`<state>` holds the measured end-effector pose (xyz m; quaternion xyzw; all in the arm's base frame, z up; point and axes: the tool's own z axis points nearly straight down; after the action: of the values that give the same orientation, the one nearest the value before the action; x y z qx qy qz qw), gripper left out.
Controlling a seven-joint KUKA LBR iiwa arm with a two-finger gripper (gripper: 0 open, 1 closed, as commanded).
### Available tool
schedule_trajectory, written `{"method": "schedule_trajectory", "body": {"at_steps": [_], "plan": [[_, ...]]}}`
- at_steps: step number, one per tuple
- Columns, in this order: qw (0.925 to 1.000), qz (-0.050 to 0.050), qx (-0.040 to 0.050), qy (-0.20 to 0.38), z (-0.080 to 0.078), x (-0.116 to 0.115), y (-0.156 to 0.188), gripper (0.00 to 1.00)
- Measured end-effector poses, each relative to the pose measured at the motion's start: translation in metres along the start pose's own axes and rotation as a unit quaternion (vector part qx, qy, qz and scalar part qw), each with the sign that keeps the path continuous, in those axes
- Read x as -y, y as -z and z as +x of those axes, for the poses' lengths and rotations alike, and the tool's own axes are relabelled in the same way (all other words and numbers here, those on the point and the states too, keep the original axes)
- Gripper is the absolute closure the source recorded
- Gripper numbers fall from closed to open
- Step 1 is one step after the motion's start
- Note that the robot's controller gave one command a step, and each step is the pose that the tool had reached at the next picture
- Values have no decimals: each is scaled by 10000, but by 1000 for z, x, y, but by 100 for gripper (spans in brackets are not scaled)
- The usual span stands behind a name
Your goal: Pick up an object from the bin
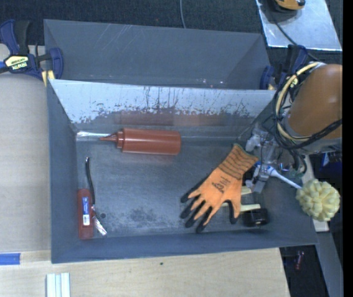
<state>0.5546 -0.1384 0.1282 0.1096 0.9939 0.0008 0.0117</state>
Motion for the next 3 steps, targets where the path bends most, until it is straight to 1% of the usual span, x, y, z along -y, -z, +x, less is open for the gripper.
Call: {"method": "schedule_trajectory", "body": {"at_steps": [1, 2, 3], "plan": [[10000, 1, 8, 65, 13, 7, 0, 0], [9931, 4, 17, 1176, 40, -12, 5, 0], [9972, 4, -5, 742, 34, -1, 75, 0]]}}
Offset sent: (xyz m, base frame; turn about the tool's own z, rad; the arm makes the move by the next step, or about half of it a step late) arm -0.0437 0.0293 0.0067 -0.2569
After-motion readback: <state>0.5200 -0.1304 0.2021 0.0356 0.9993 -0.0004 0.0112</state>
